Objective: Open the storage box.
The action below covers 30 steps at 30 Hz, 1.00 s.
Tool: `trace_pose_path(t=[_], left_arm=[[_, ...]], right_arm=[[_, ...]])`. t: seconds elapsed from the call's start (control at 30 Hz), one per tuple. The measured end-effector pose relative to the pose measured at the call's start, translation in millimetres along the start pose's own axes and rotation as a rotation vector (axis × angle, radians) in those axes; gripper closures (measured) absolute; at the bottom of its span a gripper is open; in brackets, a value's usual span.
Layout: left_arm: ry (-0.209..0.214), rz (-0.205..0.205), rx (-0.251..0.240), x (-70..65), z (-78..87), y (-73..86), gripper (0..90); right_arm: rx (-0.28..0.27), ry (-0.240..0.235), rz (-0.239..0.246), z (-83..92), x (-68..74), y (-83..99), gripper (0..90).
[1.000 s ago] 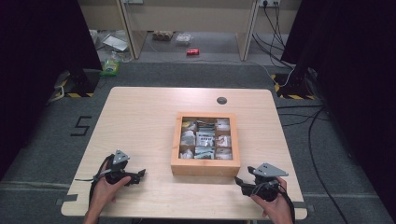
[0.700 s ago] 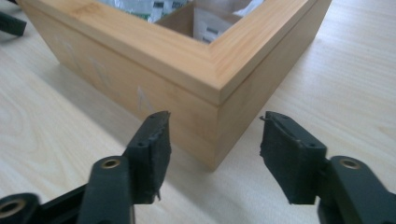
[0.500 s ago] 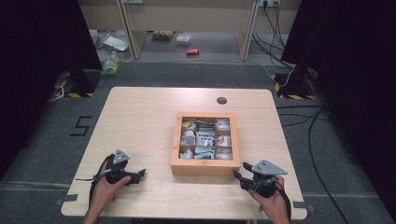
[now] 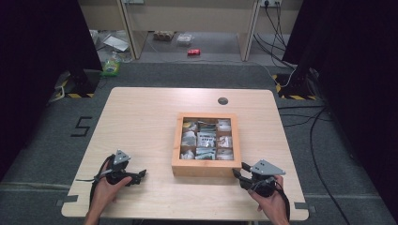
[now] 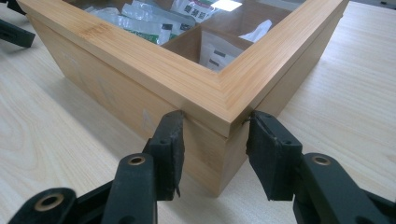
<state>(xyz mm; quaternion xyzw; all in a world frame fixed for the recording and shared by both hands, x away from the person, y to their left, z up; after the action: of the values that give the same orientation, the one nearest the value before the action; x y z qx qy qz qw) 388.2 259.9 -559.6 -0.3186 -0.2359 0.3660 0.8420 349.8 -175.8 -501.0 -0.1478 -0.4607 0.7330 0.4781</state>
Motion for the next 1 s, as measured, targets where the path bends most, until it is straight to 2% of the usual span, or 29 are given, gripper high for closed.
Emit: trace_pose_path(t=[0.13, 0.67, 0.73, 1.0], left_arm=[[0.001, 0.000, 0.002, 0.4, -0.2, -0.2, 0.0], [0.002, -0.001, 0.004, 0.8, -0.4, -0.4, 0.0], [0.001, -0.001, 0.003, 0.8, -0.5, -0.4, 0.0], [0.001, 0.000, 0.003, 0.7, -0.5, -0.5, 0.0]], right_arm=[[-0.007, -0.002, -0.005, 0.2, 0.2, -0.9, 56.3], [-0.090, -0.064, -0.054, 2.0, 0.8, -19.0, 55.8], [-0.089, -0.066, -0.043, 0.4, 0.2, -21.4, 55.3], [-0.148, -0.087, -0.083, -2.0, -2.9, -47.2, 56.0]])
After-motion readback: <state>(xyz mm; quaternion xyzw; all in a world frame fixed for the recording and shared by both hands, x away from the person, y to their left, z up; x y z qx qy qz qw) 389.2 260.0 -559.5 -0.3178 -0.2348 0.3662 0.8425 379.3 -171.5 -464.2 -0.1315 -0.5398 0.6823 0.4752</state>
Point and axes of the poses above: each handheld gripper's, and its own axes: z roughly backward along the jaws, y roughly out of its underside, x roughly to its left, the point moved 5 cm from there along -z, roughly forward along the jaws, and after that the axes turned 15 degrees about -z, right-handed, at the moved point
